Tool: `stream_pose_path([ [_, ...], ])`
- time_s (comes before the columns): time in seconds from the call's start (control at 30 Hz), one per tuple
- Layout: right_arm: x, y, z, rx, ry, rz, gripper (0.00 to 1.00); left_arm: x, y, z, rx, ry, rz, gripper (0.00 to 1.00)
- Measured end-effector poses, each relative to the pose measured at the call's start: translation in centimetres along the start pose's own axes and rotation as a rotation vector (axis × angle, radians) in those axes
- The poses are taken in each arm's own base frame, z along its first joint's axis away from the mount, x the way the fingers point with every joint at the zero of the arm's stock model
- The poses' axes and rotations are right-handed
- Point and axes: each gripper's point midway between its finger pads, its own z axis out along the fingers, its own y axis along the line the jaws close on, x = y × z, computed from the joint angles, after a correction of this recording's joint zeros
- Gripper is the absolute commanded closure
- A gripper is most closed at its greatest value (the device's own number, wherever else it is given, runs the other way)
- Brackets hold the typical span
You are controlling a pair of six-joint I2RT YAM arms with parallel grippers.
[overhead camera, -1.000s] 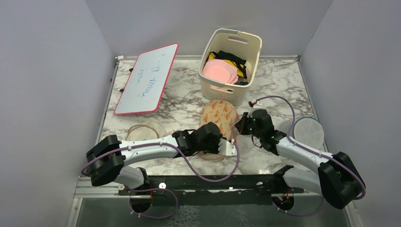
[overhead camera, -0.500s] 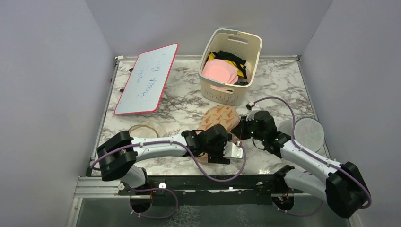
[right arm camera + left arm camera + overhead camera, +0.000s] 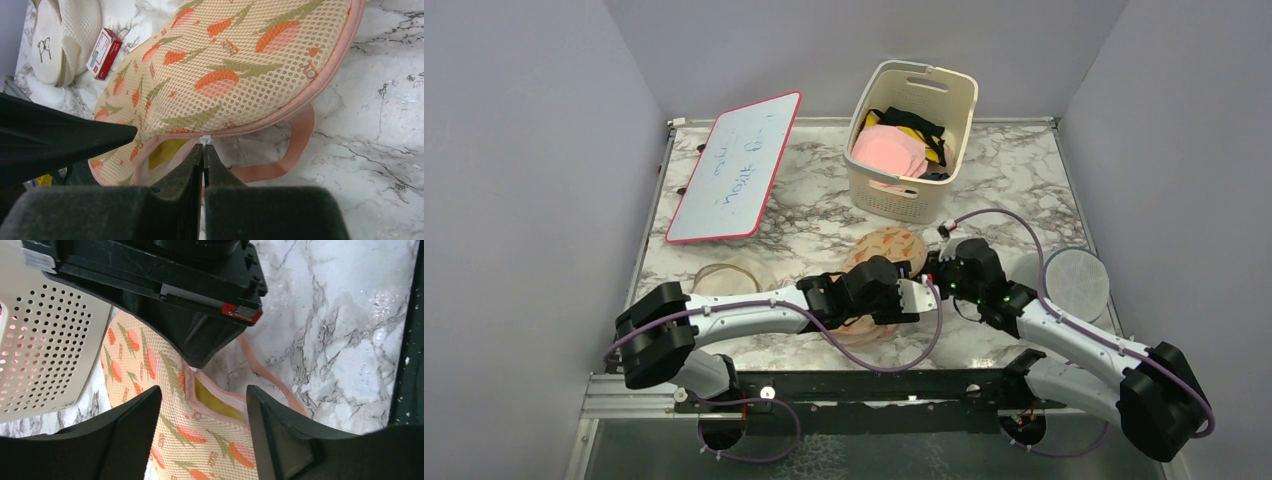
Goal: Unzip the laundry bag and remove the bra
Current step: Unzip the laundry bag at the center of the board.
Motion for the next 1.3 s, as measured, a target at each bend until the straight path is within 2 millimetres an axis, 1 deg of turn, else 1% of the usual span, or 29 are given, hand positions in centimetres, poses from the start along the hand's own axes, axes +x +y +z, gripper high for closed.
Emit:
stream_pose_path([
  [0.07,0.2,0.0,0.0,0.002,0.009,0.001,0.99,0.4,0.3,0.4,-0.015,0.014,-0.009,0.55],
  [0.17,0.7,-0.1,-0.1,0.009,0.028,0.003,0.99,2.0,0.3,1.3,-0.028,0.073,-0.009,0.57],
  [0.23,0.8,-0.1,-0.2,0.01,0.032,0.002,0.99,3.2,0.2,1.9,-0.029,0.117,-0.007,0.61],
  [0.33,0.6,0.0,-0.5,0.006,0.023,0.001,0.99,4.1,0.0,2.5,-0.023,0.157,-0.004,0.76],
  [0.47,0.5,0.1,-0.7,0.007,0.017,0.0,0.99,3.7,0.3,2.8,-0.025,0.156,0.006,0.96],
  [0.5,0.6,0.0,-0.7,0.012,0.018,0.003,0.99,3.6,0.3,2.8,-0.027,0.154,0.008,1.0],
  [0.63,0.6,-0.6,-0.7,0.043,0.012,0.015,0.99,3.4,0.6,2.6,-0.03,0.148,0.035,1.0],
  [0.73,0.2,-1.2,-0.7,0.082,-0.01,0.02,0.99,3.1,0.9,2.1,-0.032,0.14,0.064,1.0],
  [0.9,-0.7,-3.0,-0.7,0.179,-0.067,0.029,0.99,2.7,1.3,1.2,-0.036,0.127,0.105,1.0],
  [1.03,-1.6,-5.2,-0.4,0.244,-0.093,0.061,0.99,3.0,1.1,0.7,-0.029,0.128,0.126,1.0],
  [1.13,-2.3,-7.9,-0.3,0.311,-0.11,0.096,0.99,3.4,0.8,0.3,-0.019,0.13,0.137,1.0],
  [1.2,-2.9,-9.0,-0.4,0.337,-0.124,0.105,0.99,3.5,0.7,0.1,-0.013,0.13,0.144,1.0],
  [1.3,-3.3,-9.6,-0.2,0.339,-0.123,0.091,0.99,3.4,0.6,0.1,-0.003,0.126,0.153,1.0],
])
